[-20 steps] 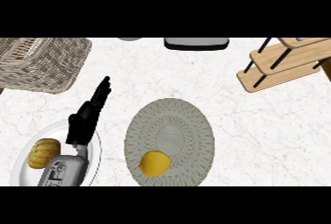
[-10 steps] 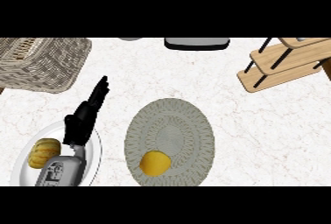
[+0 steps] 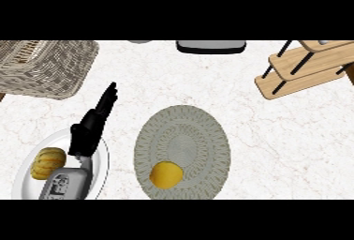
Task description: Pick the sweet potato from the placemat and place it in the tiered shelf
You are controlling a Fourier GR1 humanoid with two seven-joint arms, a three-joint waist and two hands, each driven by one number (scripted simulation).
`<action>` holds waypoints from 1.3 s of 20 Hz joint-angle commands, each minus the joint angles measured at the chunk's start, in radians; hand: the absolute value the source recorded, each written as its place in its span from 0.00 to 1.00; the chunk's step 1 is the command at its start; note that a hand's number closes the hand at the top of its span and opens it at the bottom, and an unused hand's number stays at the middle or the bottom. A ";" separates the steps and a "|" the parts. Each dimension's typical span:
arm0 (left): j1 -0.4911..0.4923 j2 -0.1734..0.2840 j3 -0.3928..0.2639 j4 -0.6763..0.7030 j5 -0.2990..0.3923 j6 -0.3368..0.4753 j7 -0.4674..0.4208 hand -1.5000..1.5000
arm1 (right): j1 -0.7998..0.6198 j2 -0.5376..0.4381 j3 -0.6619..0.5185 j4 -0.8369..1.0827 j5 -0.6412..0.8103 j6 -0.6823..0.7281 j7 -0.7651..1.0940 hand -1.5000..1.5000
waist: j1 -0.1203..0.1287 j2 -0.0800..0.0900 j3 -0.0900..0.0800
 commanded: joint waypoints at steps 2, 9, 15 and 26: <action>0.035 0.004 -0.018 -0.085 0.008 -0.022 0.039 0.50 | -0.063 0.026 0.059 0.148 0.124 -0.089 -0.155 1.00 | 0.013 0.000 0.000; -0.006 -0.017 -0.013 0.002 -0.011 0.000 0.001 0.50 | -0.161 0.124 -0.003 0.445 0.115 -0.219 -0.326 1.00 | 0.004 0.003 0.001; 0.047 -0.034 -0.031 -0.046 -0.022 0.018 0.008 0.50 | -0.229 0.143 -0.121 0.528 -0.087 -0.137 -0.422 1.00 | 0.005 0.000 0.001; 0.012 -0.022 -0.007 -0.011 -0.012 0.003 -0.011 0.50 | -0.303 0.076 -0.065 0.826 0.113 -0.327 -0.428 1.00 | 0.012 0.007 0.000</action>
